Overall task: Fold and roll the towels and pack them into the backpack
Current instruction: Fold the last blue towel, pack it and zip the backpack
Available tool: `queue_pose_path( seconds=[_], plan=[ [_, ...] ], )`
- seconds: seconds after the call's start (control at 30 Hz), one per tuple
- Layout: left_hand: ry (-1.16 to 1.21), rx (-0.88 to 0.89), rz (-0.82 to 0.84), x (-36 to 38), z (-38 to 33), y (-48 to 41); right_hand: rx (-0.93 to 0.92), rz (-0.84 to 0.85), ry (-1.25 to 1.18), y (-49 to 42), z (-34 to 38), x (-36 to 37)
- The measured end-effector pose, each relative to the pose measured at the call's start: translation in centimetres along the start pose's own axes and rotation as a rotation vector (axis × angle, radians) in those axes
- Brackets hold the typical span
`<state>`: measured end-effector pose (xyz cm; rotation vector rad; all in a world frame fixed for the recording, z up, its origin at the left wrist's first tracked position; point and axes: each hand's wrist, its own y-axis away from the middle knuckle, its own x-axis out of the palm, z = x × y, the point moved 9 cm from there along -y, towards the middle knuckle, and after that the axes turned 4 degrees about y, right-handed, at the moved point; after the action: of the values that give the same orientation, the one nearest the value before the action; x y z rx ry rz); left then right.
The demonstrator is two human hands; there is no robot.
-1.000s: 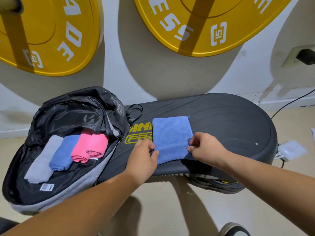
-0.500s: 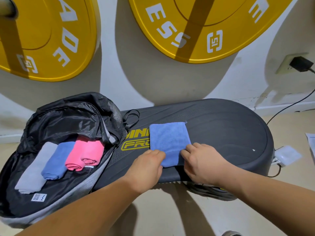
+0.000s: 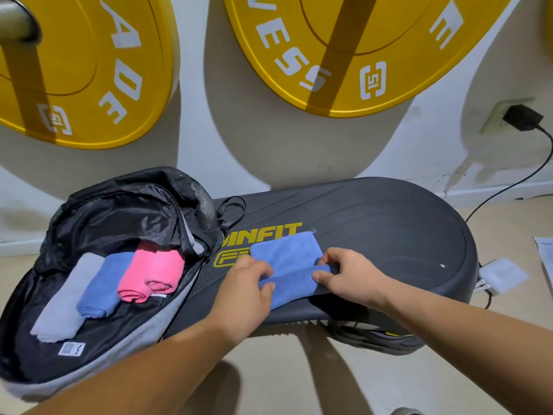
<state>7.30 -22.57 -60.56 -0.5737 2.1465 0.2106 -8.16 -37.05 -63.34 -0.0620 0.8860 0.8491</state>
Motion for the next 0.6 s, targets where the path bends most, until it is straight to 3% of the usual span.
queue_pose_path(
  seconds=[0.07, 0.13, 0.23, 0.33, 0.4, 0.53, 0.6],
  plan=[
    [-0.222, 0.349, 0.051, 0.7, -3.1, 1.0, 0.051, -0.041, -0.003, -0.5, -0.2, -0.1],
    [-0.408, 0.491, 0.129, 2.3, -4.0, 2.3, 0.096, -0.061, -0.021, -0.8, -0.6, -0.2],
    [-0.463, 0.401, 0.14, 3.0, -2.6, 2.3, 0.0, -0.157, 0.166, -0.9, 0.0, -1.1],
    [-0.414, 0.359, 0.118, 2.7, -2.3, 1.4, -0.466, -0.351, 0.55, 0.7, 4.0, -1.0],
    [-0.329, 0.3, 0.128, 2.5, -1.9, 0.8, -0.635, -0.301, 0.675, 1.4, 4.7, 0.4],
    [-0.037, 0.059, 0.147, 1.1, -0.4, -1.0, -0.585, -0.217, 0.74, 0.7, 3.6, 0.7],
    [0.091, -0.075, 0.217, 1.0, 0.5, -1.5, -0.497, -0.142, 0.638, 0.1, 3.4, 0.3]
  ],
)
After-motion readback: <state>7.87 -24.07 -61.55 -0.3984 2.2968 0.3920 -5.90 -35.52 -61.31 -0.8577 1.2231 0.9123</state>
